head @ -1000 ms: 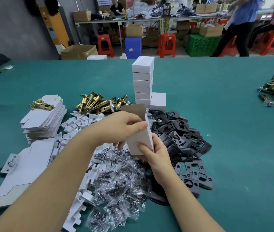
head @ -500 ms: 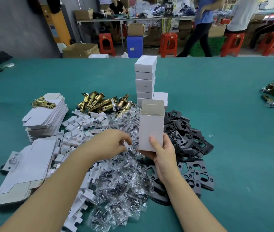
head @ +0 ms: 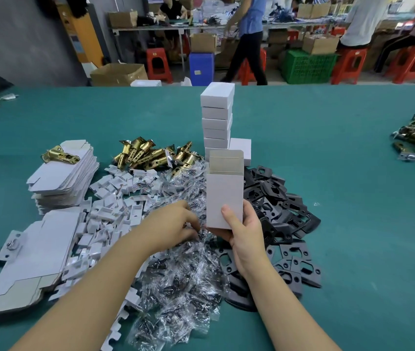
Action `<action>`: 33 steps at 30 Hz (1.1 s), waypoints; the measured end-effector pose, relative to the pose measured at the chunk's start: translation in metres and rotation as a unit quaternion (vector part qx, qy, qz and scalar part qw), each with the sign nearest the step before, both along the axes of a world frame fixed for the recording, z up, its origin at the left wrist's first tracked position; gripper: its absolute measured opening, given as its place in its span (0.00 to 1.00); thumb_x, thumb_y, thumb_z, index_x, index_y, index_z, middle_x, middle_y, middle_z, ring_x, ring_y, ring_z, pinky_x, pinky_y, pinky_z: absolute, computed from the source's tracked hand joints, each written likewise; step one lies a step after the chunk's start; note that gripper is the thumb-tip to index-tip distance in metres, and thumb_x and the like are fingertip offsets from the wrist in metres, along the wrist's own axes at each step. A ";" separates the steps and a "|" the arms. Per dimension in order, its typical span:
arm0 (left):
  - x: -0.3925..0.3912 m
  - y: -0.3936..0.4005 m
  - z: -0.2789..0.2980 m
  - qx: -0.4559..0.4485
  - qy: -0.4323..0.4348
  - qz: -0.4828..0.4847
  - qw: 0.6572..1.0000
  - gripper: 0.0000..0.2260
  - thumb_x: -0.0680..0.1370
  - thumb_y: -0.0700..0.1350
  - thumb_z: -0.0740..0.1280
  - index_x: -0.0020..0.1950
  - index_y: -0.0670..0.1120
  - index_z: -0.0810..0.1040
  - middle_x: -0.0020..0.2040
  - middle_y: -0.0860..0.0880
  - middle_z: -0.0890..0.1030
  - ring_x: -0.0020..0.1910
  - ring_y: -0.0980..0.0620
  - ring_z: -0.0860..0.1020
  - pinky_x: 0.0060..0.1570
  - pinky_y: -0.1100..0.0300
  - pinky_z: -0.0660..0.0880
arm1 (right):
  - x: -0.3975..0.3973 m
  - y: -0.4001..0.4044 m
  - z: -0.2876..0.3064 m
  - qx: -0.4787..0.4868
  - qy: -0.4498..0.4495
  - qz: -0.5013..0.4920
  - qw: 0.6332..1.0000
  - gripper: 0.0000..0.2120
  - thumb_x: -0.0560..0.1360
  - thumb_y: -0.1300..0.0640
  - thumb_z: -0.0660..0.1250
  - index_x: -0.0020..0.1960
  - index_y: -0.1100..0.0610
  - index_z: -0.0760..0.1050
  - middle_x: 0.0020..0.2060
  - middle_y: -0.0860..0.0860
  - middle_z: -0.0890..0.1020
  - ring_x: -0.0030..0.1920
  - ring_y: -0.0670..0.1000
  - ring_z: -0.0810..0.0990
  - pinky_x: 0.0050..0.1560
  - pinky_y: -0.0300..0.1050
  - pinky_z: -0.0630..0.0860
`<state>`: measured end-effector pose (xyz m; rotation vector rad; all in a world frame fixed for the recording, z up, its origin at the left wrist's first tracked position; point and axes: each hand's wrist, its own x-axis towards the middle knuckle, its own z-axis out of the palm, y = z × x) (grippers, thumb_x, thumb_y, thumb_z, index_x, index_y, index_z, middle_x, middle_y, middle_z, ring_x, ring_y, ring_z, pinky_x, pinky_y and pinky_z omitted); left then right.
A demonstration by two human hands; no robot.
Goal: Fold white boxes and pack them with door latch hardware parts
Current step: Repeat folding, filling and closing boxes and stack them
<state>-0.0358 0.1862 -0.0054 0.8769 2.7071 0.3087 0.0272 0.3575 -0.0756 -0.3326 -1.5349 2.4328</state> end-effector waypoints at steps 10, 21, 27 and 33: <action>-0.005 -0.012 0.014 0.240 -0.021 0.104 0.965 0.05 0.80 0.48 0.70 0.45 0.56 0.82 0.39 0.56 0.81 0.31 0.59 0.75 0.30 0.66 0.73 | 0.000 0.001 0.001 0.002 -0.004 0.000 1.000 0.21 0.72 0.52 0.74 0.64 0.51 0.77 0.54 0.51 0.86 0.53 0.55 0.86 0.55 0.62 0.84; -0.010 -0.018 0.004 0.095 -0.011 0.166 0.982 0.05 0.82 0.48 0.67 0.46 0.53 0.79 0.45 0.57 0.82 0.33 0.56 0.78 0.33 0.60 0.70 | 0.000 0.001 0.001 -0.005 -0.002 0.007 1.000 0.20 0.72 0.52 0.75 0.63 0.51 0.77 0.53 0.50 0.87 0.52 0.53 0.86 0.51 0.55 0.85; -0.013 -0.013 0.006 0.051 0.007 0.169 0.984 0.07 0.83 0.52 0.65 0.50 0.51 0.79 0.43 0.53 0.82 0.36 0.54 0.80 0.35 0.57 0.77 | 0.000 0.001 0.001 -0.012 -0.002 0.010 1.000 0.20 0.72 0.53 0.75 0.62 0.50 0.78 0.52 0.50 0.87 0.52 0.52 0.86 0.48 0.53 0.84; -0.013 0.000 0.003 0.004 -0.003 0.155 0.988 0.10 0.78 0.54 0.72 0.55 0.51 0.79 0.45 0.53 0.83 0.40 0.54 0.82 0.46 0.54 0.81 | 0.000 0.000 0.002 -0.014 -0.003 0.013 1.000 0.20 0.71 0.53 0.75 0.62 0.51 0.77 0.52 0.50 0.87 0.52 0.53 0.86 0.47 0.52 0.84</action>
